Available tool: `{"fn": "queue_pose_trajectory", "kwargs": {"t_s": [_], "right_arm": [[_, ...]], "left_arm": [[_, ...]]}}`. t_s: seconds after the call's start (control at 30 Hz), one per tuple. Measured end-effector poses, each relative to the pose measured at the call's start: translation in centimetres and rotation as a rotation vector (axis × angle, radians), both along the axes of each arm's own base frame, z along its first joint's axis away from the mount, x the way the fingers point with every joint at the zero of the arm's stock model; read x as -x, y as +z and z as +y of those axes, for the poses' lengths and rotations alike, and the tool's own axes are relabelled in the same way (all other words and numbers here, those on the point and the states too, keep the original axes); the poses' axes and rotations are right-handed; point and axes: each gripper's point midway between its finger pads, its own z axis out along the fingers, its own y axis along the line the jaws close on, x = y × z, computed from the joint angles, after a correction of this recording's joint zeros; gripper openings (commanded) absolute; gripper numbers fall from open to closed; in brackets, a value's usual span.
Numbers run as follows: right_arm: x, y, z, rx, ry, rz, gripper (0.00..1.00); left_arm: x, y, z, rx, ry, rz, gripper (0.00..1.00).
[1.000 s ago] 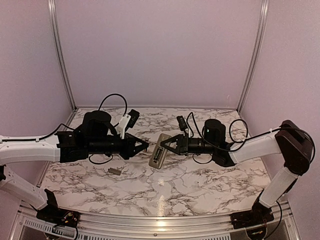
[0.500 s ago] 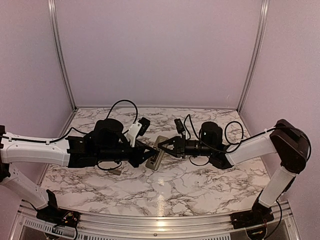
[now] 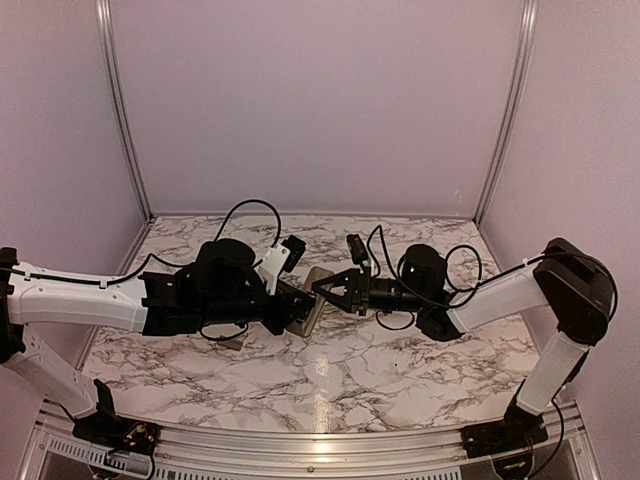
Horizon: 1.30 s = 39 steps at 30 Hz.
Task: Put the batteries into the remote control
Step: Place the battery in the battery compartment.
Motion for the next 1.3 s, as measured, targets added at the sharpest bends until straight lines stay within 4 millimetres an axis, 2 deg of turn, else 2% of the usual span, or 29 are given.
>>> {"fn": "queue_pose_trajectory", "kwargs": {"t_s": [0.13, 0.4, 0.67, 0.83, 1.13, 1.3], "right_arm": [[0.0, 0.0, 0.0, -0.013, 0.0, 0.01, 0.0], [0.2, 0.0, -0.1, -0.017, 0.005, 0.014, 0.0], [0.1, 0.1, -0.1, -0.019, 0.004, 0.019, 0.0], [0.1, 0.1, -0.1, -0.02, 0.004, 0.018, 0.0], [0.9, 0.5, 0.0, -0.035, 0.047, 0.003, 0.0], [1.6, 0.5, 0.1, -0.032, 0.09, -0.011, 0.0]], "left_arm": [[-0.2, 0.1, 0.0, 0.0, 0.007, -0.008, 0.01], [-0.3, 0.2, -0.1, -0.01, 0.011, -0.024, 0.19], [-0.1, 0.3, -0.2, -0.012, 0.003, -0.03, 0.28], [0.0, 0.6, -0.2, -0.005, 0.001, -0.033, 0.37], [-0.4, 3.0, 1.5, 0.001, 0.045, -0.096, 0.63], [-0.2, 5.0, 2.8, -0.015, 0.037, -0.183, 0.65]]}}
